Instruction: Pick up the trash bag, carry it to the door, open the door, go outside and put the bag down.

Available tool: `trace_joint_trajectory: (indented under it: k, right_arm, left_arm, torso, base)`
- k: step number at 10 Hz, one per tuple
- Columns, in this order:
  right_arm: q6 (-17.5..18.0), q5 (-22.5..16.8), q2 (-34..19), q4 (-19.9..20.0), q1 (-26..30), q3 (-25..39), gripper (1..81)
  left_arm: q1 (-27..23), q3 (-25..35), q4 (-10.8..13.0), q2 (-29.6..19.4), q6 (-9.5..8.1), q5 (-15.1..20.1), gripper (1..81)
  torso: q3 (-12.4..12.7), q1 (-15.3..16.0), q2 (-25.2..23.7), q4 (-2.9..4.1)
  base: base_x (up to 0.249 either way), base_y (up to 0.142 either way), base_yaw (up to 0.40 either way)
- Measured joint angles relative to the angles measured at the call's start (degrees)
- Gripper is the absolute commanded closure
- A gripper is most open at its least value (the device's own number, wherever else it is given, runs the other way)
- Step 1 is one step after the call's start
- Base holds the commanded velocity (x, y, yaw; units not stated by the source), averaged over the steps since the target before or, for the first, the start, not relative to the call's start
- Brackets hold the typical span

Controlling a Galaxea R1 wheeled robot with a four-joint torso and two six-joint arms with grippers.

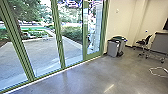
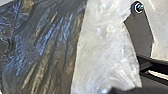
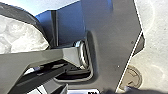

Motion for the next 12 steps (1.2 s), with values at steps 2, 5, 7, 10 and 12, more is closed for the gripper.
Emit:
trace_joint_trajectory:
  k: [2,5,7,10,12]
  right_arm:
    - [0.0,0.0,0.0,0.0,0.0,0.0,1.0]
    - [0.0,0.1,0.0,0.0,0.0,0.0,1.0]
    - [0.0,0.0,0.1,0.0,0.0,0.0,1.0]
    - [0.0,0.0,0.1,0.0,0.0,0.0,1.0]
    - [0.0,0.1,0.1,0.0,0.0,0.0,1.0]
  left_arm:
    - [0.0,0.0,0.0,0.0,0.0,0.0,81.1]
    - [0.0,0.0,0.0,0.0,0.02,0.0,81.1]
    - [0.0,0.0,0.0,0.0,0.0,0.0,81.1]
    - [0.0,0.0,0.0,0.0,0.0,0.0,81.1]
    - [0.0,0.0,0.0,0.0,0.0,0.0,81.1]
  torso:
    - [0.0,0.0,0.0,0.0]
    - [0.0,0.0,0.0,0.0]
    - [0.0,0.0,0.0,0.0]
    - [0.0,0.0,0.0,0.0]
    - [0.0,0.0,0.0,0.0]
  base:
    - [0.152,-0.117,0.0]
    - [0.152,-0.097,0.0]
    - [0.152,-0.084,0.0]
    - [0.152,-0.077,0.0]
    - [0.152,-0.075,0.0]
